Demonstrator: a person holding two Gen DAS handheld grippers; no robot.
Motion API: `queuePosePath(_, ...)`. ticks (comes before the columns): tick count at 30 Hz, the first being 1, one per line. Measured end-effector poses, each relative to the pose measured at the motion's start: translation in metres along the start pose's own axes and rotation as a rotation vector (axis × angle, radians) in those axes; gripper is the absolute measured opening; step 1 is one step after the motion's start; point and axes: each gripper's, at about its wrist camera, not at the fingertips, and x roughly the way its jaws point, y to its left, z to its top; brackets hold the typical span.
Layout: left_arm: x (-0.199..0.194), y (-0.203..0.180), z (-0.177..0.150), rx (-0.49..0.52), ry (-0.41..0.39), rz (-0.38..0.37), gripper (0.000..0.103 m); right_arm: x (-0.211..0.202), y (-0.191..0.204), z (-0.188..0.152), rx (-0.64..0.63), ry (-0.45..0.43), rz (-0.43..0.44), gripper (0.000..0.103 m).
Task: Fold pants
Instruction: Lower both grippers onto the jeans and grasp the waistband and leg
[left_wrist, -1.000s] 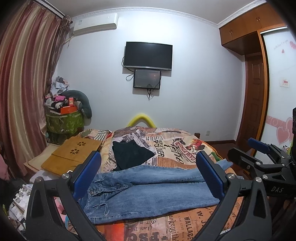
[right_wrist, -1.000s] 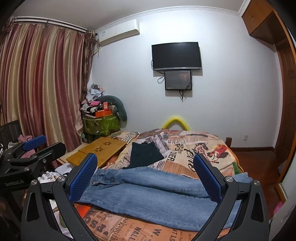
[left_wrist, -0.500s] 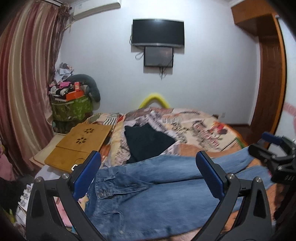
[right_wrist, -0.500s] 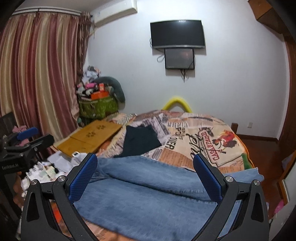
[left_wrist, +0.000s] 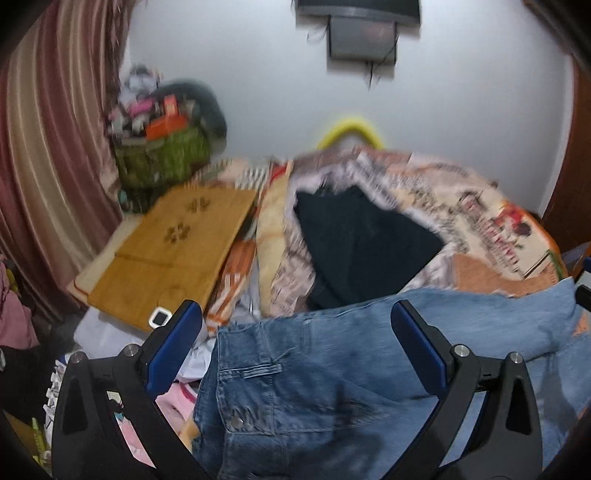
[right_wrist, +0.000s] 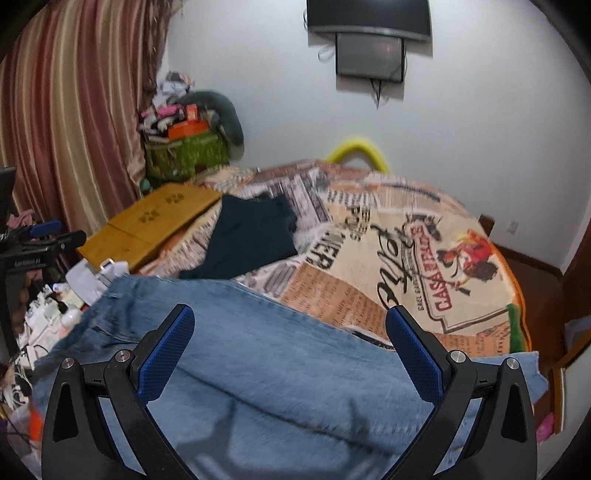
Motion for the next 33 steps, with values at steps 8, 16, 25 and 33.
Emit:
queuePosePath(8,0.107,0.038,-0.004,-0.022,0.247,0.029,0.091,0.072,-0.032,-0.001,-0.021,0.181,0.014,0.095)
queuePosePath(16,0.181,0.063,-0.041,-0.103,0.474,0.049,0.058,0.131,-0.038,-0.007,-0.063,0.333,0.087,0.088)
queuePosePath(25,0.206,0.060,-0.055,-0.136,0.519,-0.016,0.047,0.173,-0.027,-0.017,-0.067,0.425,0.162,0.061)
queuePosePath(33,0.203,0.051,-0.047,-0.106,0.492,-0.018,0.012,0.172,-0.022,-0.021,-0.080,0.391,0.182,0.010)
